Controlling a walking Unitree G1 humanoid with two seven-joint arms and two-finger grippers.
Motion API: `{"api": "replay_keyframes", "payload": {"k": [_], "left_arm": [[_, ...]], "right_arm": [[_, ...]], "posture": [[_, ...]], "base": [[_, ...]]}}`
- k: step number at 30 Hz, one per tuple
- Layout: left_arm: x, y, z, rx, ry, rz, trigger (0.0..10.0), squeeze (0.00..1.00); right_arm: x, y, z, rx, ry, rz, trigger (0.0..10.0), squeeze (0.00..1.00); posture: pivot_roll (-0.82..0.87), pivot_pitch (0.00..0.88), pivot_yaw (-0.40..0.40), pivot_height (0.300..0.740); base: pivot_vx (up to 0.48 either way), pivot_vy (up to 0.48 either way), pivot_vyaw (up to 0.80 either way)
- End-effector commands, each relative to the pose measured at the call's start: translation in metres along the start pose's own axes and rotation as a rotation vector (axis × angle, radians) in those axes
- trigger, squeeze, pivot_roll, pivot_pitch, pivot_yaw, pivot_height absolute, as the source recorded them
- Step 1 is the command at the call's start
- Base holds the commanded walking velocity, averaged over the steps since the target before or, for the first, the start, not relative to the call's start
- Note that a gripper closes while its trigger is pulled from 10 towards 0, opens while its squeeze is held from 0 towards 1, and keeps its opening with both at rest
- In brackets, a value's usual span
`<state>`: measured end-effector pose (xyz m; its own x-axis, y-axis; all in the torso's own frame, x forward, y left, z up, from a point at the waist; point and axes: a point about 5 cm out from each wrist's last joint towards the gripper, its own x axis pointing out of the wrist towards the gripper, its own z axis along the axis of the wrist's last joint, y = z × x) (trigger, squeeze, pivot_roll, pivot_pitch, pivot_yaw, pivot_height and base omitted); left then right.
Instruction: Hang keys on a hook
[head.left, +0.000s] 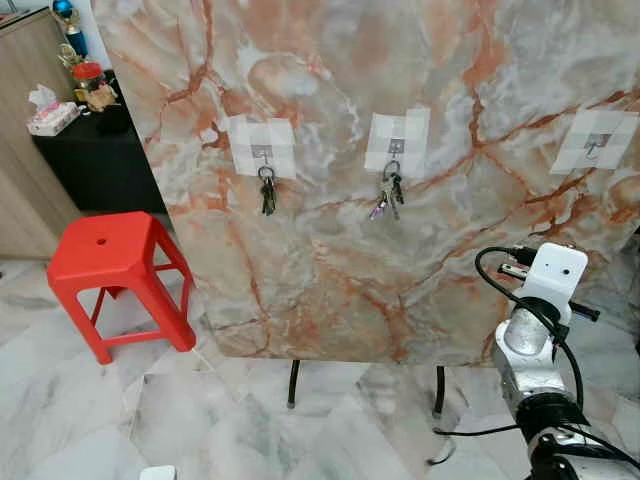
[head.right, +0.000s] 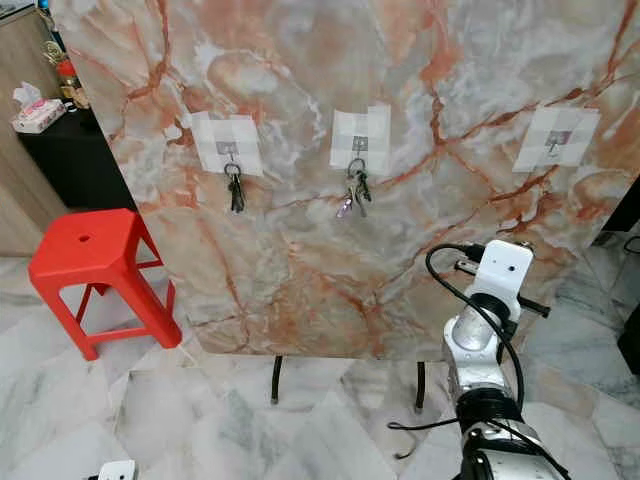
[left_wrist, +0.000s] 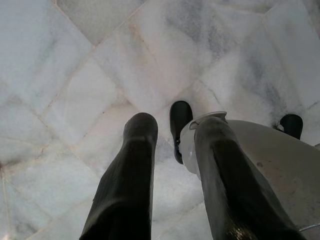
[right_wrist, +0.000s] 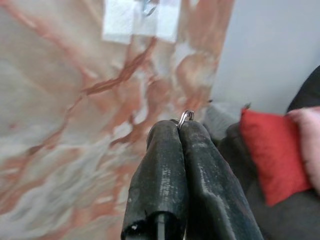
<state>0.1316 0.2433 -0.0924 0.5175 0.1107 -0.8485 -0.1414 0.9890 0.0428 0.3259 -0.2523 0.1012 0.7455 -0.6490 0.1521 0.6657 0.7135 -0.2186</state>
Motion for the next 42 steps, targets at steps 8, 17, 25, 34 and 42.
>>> {"api": "replay_keyframes", "payload": {"k": [8, 17, 25, 34, 42], "left_arm": [[-0.001, 0.002, -0.006, 0.022, 0.027, 0.000, 10.0, 0.00], [-0.002, 0.001, -0.008, 0.033, 0.036, 0.002, 10.0, 0.00], [-0.002, -0.001, -0.010, 0.017, 0.039, 0.011, 10.0, 0.00], [-0.001, -0.001, -0.009, 0.061, 0.046, 0.002, 10.0, 0.00], [-0.001, -0.001, -0.007, 0.058, 0.041, 0.008, 10.0, 0.00]], "right_arm": [[0.005, -0.021, -0.007, 0.018, 0.038, -0.073, 10.0, 0.00], [-0.038, -0.018, -0.089, 0.106, 0.540, 0.220, 10.0, 0.00], [-0.108, -0.035, -0.149, -0.056, 0.832, 0.394, 10.0, 0.00], [-0.111, -0.025, -0.147, -0.025, 0.820, 0.459, 10.0, 0.00], [-0.100, -0.019, -0.138, -0.001, 0.783, 0.445, 10.0, 0.00]], "posture": [[-0.13, 0.000, 0.006, 0.740], [-0.14, 0.000, -0.006, 0.740], [-0.12, 0.000, -0.014, 0.740], [-0.13, 0.000, -0.010, 0.740], [-0.12, 0.000, -0.017, 0.740]], "base": [[0.000, 0.000, 0.00], [0.000, 0.000, 0.00], [0.000, 0.000, 0.00], [0.000, -0.155, 0.00], [0.000, -0.412, 0.00]]}}
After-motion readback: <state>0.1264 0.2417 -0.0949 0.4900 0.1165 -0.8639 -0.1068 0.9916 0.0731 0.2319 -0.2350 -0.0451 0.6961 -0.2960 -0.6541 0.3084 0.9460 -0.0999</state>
